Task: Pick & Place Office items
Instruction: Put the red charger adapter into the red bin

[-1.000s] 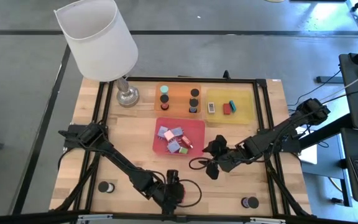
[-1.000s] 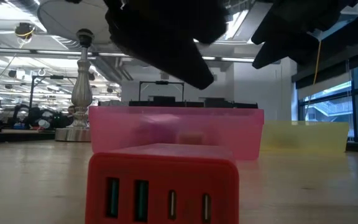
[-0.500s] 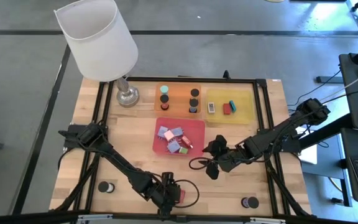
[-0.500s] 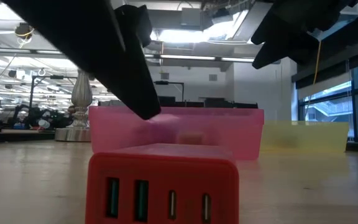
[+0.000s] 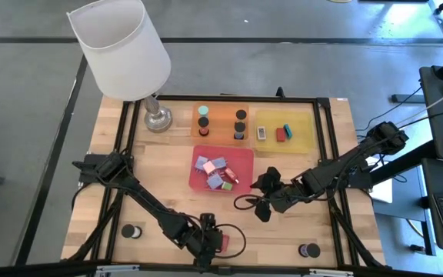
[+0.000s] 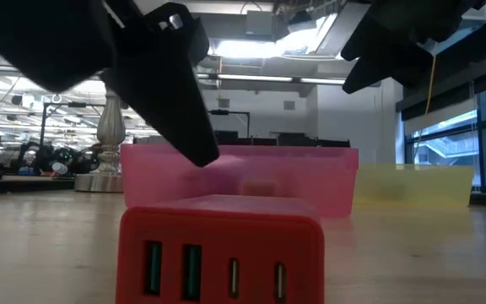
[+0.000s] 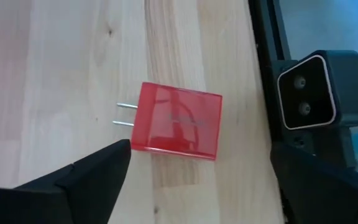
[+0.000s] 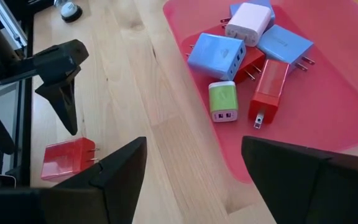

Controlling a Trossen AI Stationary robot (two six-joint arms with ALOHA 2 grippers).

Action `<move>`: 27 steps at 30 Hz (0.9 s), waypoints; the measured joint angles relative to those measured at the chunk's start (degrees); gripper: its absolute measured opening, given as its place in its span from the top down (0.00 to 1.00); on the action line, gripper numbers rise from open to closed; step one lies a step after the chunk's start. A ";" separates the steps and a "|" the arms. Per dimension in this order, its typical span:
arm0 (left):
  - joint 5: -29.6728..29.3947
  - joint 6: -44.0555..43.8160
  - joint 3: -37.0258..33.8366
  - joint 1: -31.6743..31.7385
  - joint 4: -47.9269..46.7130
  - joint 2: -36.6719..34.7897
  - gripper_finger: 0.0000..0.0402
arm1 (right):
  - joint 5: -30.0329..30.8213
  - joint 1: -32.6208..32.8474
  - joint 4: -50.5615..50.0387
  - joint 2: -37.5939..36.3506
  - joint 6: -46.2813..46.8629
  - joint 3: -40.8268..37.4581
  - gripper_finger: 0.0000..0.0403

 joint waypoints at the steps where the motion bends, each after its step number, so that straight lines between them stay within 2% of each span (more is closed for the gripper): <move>1: -0.21 0.47 0.00 0.00 0.00 0.00 0.03 | 0.00 0.00 0.00 0.00 0.00 0.00 0.34; 8: -1.00 0.84 0.07 1.79 0.66 1.62 0.01 | 0.00 0.00 0.00 0.00 0.00 0.00 0.34; 13: 2.62 0.56 0.07 2.69 5.19 4.26 0.01 | -0.02 0.00 0.31 0.00 0.02 0.00 0.34; 22: 1.10 0.69 0.07 2.54 3.61 4.28 0.01 | -1.51 0.00 0.39 0.00 0.02 0.00 0.34; 27: 1.07 0.69 0.07 2.54 3.27 4.28 0.07 | -1.51 0.00 0.39 0.00 0.02 0.00 0.34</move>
